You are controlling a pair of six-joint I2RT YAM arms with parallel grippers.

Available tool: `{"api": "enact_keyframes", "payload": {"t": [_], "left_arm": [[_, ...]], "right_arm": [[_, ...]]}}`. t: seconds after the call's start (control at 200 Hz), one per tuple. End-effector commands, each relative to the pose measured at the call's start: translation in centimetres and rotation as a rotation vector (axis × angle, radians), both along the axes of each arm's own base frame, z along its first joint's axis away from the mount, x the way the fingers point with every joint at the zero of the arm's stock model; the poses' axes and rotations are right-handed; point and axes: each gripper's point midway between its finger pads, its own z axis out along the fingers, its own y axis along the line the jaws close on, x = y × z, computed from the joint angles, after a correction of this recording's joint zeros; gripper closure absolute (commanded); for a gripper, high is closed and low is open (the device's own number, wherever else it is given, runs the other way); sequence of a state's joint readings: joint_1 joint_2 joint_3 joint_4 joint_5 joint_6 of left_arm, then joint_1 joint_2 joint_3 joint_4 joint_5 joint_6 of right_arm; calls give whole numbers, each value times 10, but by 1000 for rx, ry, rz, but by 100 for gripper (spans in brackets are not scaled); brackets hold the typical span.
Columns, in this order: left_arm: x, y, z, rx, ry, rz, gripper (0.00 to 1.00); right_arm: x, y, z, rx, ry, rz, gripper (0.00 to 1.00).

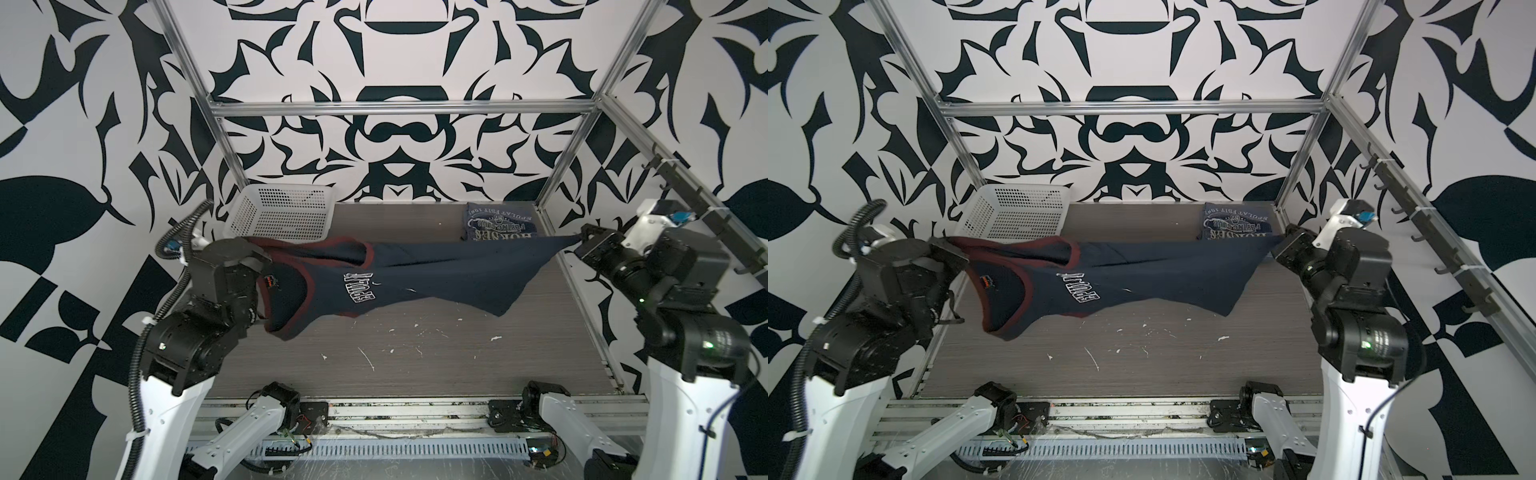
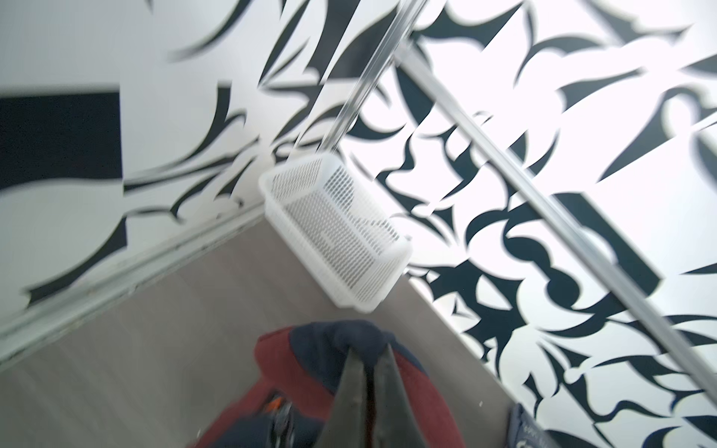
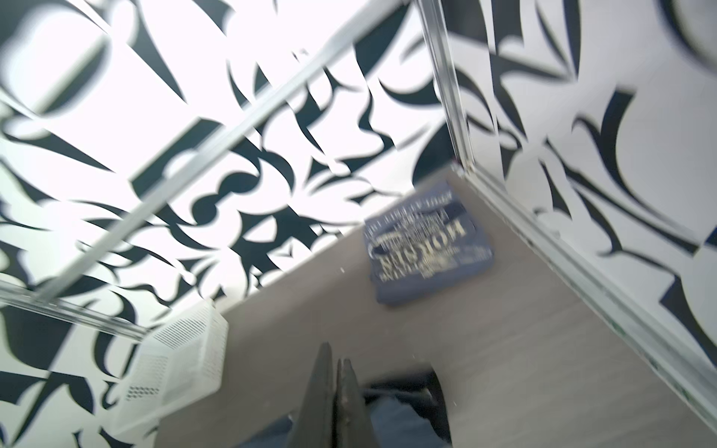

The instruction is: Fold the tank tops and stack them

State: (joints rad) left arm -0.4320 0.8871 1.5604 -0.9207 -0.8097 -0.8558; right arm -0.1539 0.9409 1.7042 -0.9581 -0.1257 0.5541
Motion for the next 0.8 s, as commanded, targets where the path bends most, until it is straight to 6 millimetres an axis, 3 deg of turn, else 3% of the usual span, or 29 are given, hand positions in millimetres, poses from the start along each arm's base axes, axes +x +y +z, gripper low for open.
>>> {"api": "enact_keyframes", "payload": {"t": [0.0, 0.145, 0.33, 0.495, 0.655, 0.795], "left_arm": [[7, 8, 34, 126, -18, 43, 100], [41, -3, 41, 205, 20, 55, 100], [94, -9, 11, 192, 129, 10, 100], [154, -8, -11, 121, 196, -77, 100], [195, -10, 10, 67, 156, -163, 100], [188, -16, 53, 65, 54, -208, 100]], "right_arm": [[12, -10, 29, 5, -53, -50, 100], [47, -16, 55, -3, -112, -53, 100], [113, -18, 57, -4, -113, -4, 100], [153, -21, 76, 2, -157, 14, 100], [176, -19, 102, 20, -215, 44, 100], [168, -9, 134, 33, -289, 97, 100]]}}
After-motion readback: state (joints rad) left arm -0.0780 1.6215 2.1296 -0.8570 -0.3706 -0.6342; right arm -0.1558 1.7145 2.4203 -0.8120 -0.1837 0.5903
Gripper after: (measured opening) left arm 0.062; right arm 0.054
